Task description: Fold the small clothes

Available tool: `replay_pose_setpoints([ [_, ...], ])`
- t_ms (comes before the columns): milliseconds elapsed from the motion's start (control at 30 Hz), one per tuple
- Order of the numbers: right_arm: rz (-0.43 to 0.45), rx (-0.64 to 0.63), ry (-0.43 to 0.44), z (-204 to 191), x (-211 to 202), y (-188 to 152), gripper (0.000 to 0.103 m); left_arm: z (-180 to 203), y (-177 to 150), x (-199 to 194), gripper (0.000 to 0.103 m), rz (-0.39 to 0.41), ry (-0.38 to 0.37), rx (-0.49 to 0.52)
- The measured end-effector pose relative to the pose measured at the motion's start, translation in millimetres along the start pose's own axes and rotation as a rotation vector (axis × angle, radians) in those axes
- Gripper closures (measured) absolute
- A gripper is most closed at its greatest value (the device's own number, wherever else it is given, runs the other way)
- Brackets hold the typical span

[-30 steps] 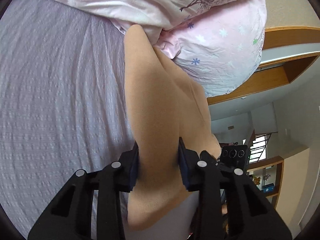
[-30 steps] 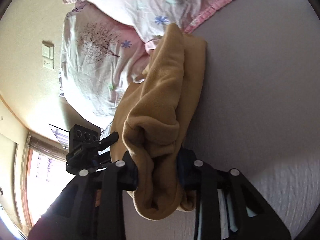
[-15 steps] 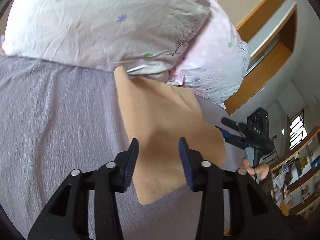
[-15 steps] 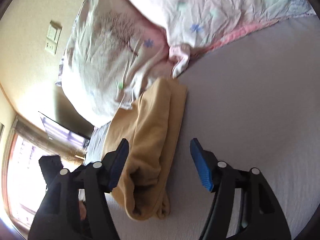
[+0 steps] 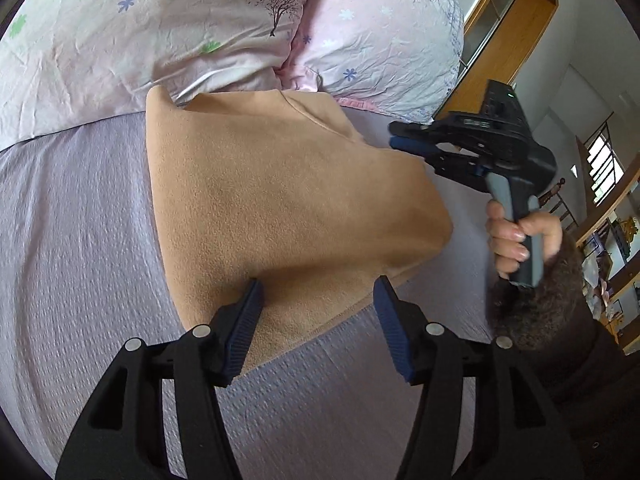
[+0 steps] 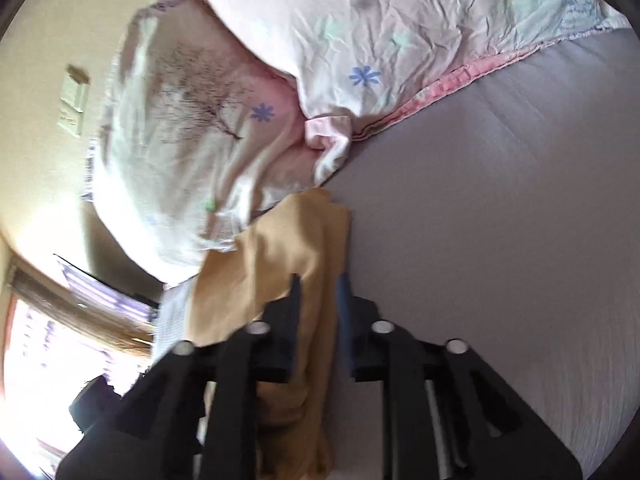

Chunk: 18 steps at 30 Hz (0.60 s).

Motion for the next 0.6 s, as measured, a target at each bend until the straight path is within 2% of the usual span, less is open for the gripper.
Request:
replay_pose_setpoints([
  [33, 0.009, -0.027, 0.026, -9, -8, -9, 0.048, 0, -1, -1, 0.044, 0.000, 0.000, 0.000],
  [167, -0.036, -0.128, 0.069, -38, -23, -61, 0.048, 3, -2, 1, 0.041, 0.002, 0.008, 0.006],
  [233, -0.062, -0.172, 0.027, -41, -12, -78, 0.066, 3, -4, 1, 0.041, 0.001, 0.012, 0.007],
  [267, -0.091, -0.184, -0.004, -39, -3, -86, 0.092, 3, -5, 1, 0.041, 0.000, 0.013, 0.005],
  [300, -0.126, -0.176, -0.020, -35, 5, -97, 0.097, 3, -7, 0, 0.041, 0.000, 0.011, 0.000],
  [333, -0.139, -0.170, -0.034, -31, 8, -102, 0.097, 2, -10, -2, 0.041, 0.002, 0.008, -0.006],
  [400, -0.121, -0.191, -0.058, -30, 1, -107, 0.097, 0, -17, -12, 0.041, 0.013, -0.003, -0.022],
  [433, -0.105, -0.202, -0.075, -30, -6, -108, 0.094, -2, -20, -17, 0.038, 0.019, -0.008, -0.036],
  [467, -0.085, -0.215, -0.104, -31, -12, -107, 0.078, -4, -23, -22, 0.035, 0.025, -0.011, -0.051],
  [500, -0.068, -0.233, -0.147, -31, -19, -106, 0.035, -7, -27, -26, 0.025, 0.033, -0.006, -0.065],
  [533, -0.051, -0.247, -0.180, -32, -23, -106, 0.015, -10, -30, -29, 0.013, 0.039, 0.016, -0.073],
  [567, -0.030, -0.271, -0.194, -36, -29, -108, 0.003, -14, -33, -31, 0.010, 0.042, 0.046, -0.077],
  [600, -0.028, -0.302, -0.201, -41, -33, -112, 0.003, -17, -37, -33, 0.009, 0.041, 0.076, -0.080],
])
Point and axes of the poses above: each gripper's, at about its wrist camera, not at the fingertips, and x roughly the way its jaws point, z to its right, y to its top, the point moved 10 cm from there along x, roughly the way its jaws point, and after that the axes turned 4 degrees about -x, right-handed, at the moved point
